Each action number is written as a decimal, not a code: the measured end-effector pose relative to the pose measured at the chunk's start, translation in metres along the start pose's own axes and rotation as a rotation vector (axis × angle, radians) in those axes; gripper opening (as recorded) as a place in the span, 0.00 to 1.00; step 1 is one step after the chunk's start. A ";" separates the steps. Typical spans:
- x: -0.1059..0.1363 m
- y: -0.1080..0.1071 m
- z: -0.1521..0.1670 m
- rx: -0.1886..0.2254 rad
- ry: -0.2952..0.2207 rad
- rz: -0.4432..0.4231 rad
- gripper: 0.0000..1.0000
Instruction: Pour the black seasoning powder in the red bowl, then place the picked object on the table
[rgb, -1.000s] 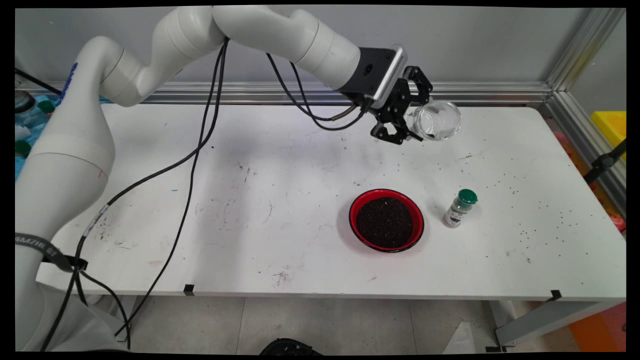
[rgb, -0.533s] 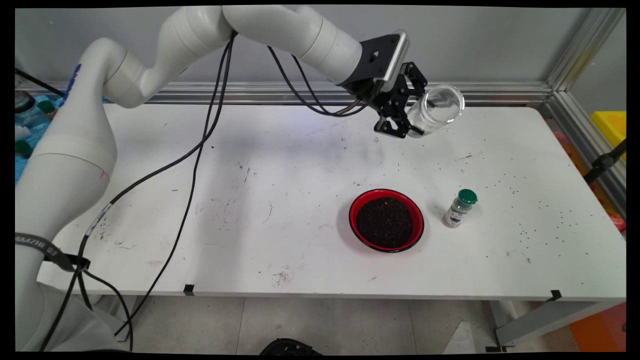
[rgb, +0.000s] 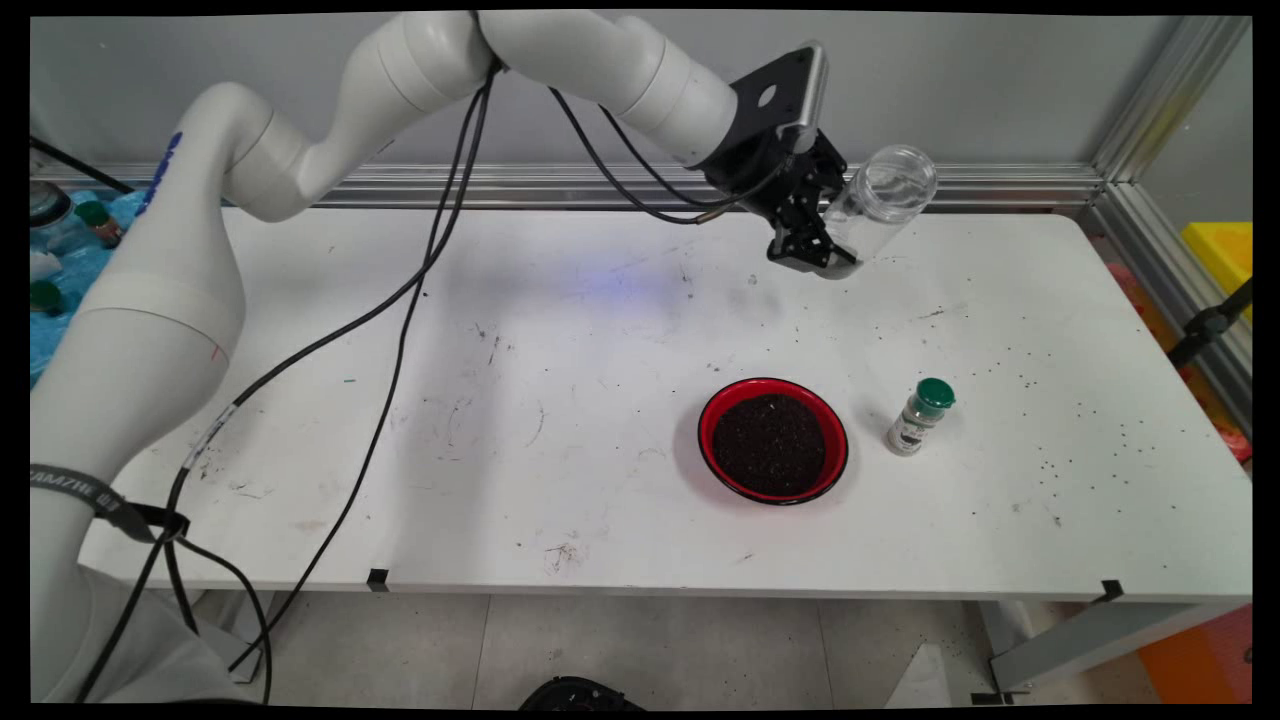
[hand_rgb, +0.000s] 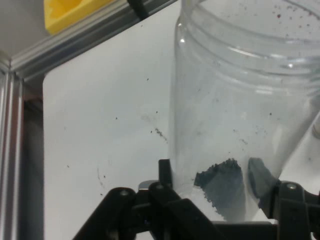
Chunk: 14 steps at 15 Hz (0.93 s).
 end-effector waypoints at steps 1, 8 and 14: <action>-0.001 -0.001 0.004 -0.002 0.000 -0.032 0.00; -0.012 -0.006 0.033 -0.006 0.004 -0.212 0.00; -0.025 -0.005 0.060 -0.004 0.010 -0.348 0.00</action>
